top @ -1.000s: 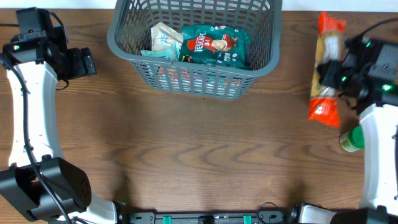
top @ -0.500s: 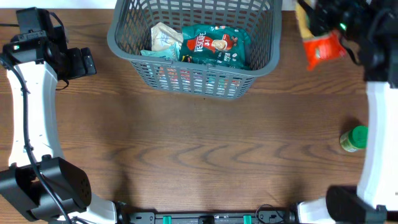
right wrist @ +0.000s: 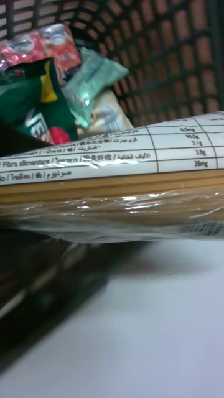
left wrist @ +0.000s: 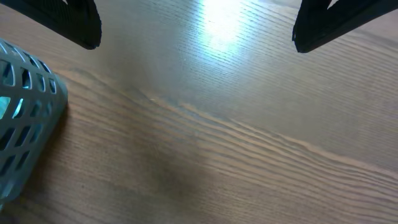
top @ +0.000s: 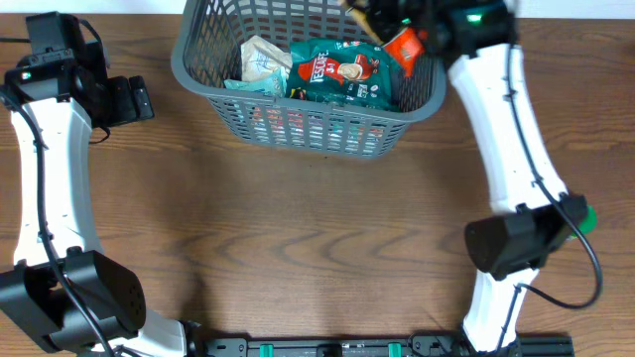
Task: Pack container
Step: 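Carry the spaghetti package left and release it into the basket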
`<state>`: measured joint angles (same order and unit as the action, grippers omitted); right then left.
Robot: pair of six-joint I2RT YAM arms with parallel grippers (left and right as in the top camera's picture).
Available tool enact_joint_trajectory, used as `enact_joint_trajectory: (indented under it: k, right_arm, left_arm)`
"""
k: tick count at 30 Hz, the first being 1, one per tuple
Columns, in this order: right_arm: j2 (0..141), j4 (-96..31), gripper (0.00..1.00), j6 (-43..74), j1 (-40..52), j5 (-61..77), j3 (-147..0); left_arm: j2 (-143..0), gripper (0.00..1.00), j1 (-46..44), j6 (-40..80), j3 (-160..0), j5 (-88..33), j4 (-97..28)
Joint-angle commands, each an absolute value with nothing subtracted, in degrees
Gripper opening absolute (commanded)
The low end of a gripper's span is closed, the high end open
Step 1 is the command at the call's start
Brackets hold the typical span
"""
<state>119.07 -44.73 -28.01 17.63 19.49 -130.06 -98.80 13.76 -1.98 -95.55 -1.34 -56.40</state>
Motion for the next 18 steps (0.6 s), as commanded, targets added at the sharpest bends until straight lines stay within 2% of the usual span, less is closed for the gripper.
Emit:
enact_joint_trajectory:
  k: [1, 15, 17, 18]
  right_arm:
    - [119.2, -42.2, 0.01, -31.8, 20.7, 21.0, -132.7]
    - [128.4, -50.3, 0.02, -36.9, 23.6, 21.5, -132.6]
    - [128.9, -51.2, 0.09, -36.9, 23.6, 21.5, -132.6]
    - [129.0, -51.8, 0.19, -36.9, 23.6, 21.5, -132.6]
  left_arm:
    - [-98.8, 0.98, 13.6, -2.7, -95.5, -1.5, -56.6]
    - [-98.8, 0.98, 13.6, -2.7, -95.5, -1.5, -56.5]
    - [-98.8, 0.99, 13.6, -2.7, -95.5, -1.5, -56.5]
    - [-98.8, 0.98, 13.6, -2.7, -95.5, -1.5, -56.5]
